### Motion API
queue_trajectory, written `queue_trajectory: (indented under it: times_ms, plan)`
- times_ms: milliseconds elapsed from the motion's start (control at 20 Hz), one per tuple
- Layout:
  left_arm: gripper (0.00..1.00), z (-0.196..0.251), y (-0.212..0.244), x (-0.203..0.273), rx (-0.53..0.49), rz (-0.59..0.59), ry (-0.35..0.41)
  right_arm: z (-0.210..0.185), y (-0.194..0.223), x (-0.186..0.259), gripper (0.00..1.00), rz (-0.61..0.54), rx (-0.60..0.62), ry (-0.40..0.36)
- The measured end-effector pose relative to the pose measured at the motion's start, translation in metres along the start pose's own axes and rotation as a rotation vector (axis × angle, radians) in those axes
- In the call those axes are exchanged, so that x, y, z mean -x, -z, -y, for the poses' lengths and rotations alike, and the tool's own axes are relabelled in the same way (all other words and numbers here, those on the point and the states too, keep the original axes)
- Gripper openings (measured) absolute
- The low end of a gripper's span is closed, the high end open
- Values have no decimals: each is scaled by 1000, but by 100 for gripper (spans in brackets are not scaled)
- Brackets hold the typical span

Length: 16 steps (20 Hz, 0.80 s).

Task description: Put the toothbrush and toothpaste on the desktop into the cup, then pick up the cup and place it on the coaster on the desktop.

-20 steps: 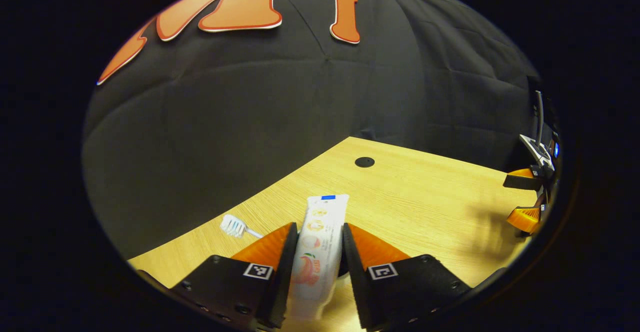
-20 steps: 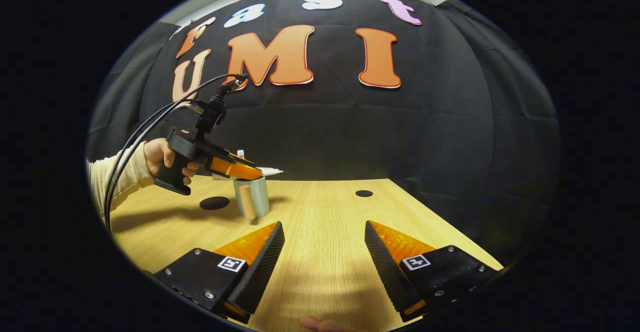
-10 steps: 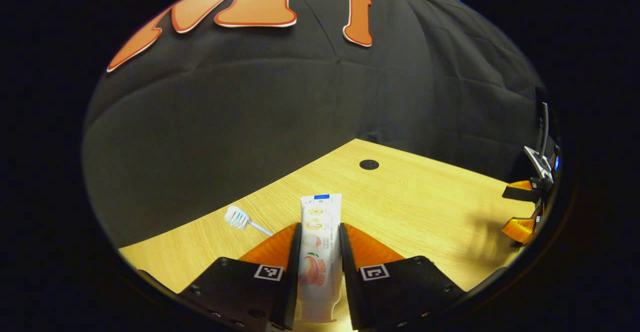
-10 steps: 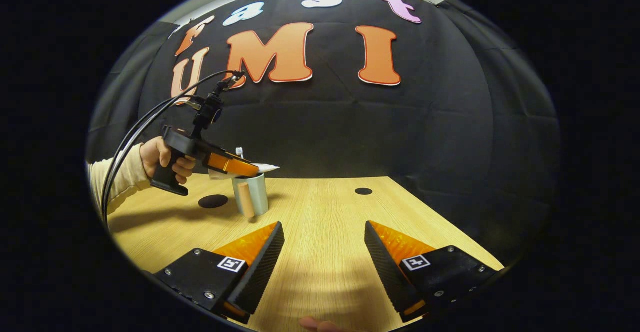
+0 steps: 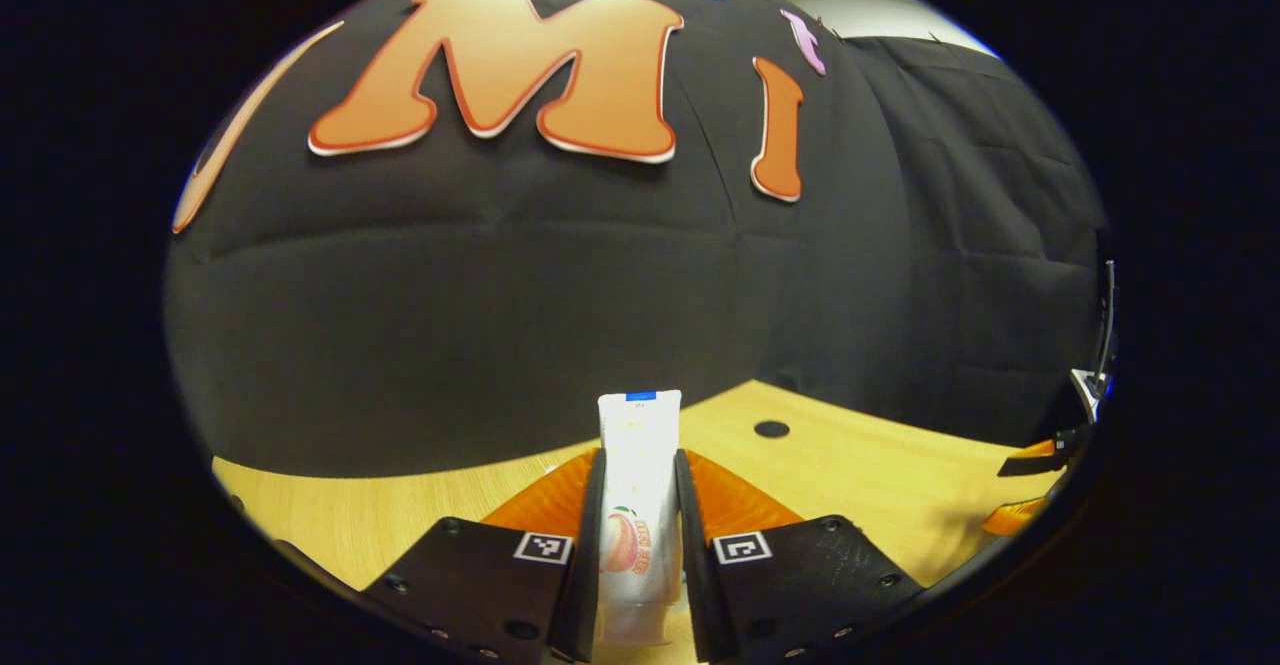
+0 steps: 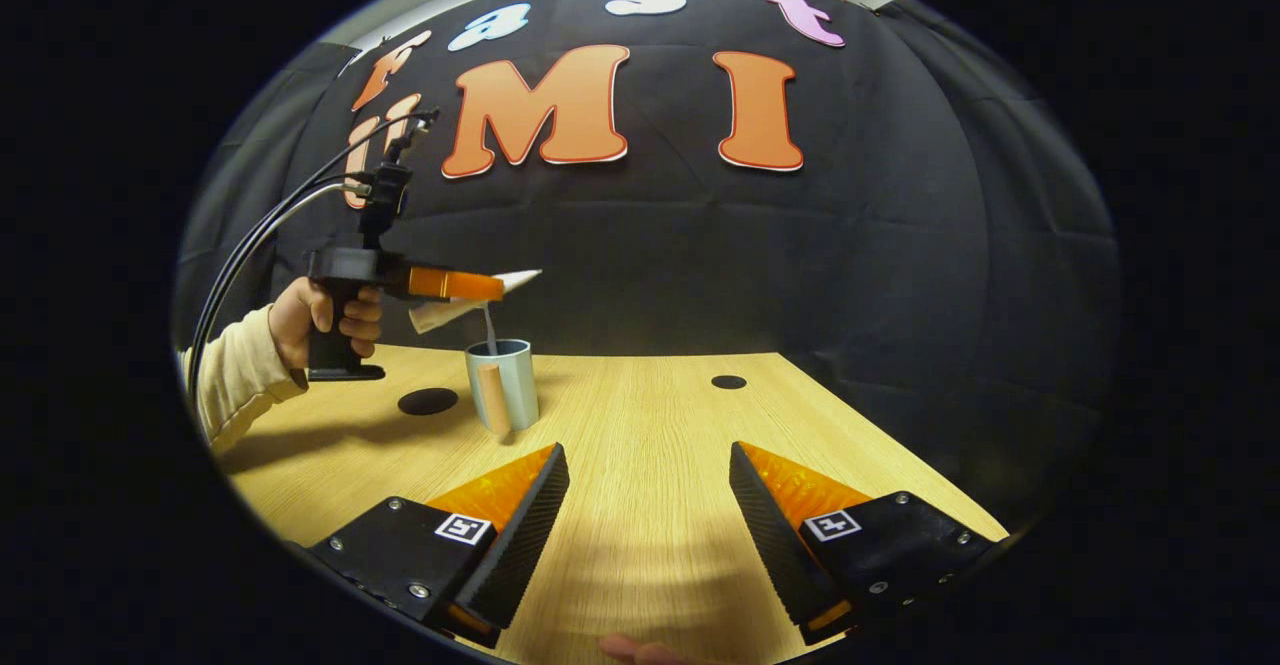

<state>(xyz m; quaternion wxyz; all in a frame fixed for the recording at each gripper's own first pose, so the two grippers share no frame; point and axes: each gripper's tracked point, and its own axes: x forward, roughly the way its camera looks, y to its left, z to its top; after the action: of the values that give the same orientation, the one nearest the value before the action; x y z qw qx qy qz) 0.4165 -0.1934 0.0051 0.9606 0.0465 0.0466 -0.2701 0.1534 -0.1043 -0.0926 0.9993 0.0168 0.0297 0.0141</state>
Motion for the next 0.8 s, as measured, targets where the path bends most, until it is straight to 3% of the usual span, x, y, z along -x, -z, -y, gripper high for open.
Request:
queue_trajectory:
  times_ms: [350,800]
  plan:
    - [36,21,-15,-30,40,117,36,-2,1,2,98,-2,3,-9]
    - [38,19,7,-62,45,128,23,-9,4,3,98,-18,4,-35]
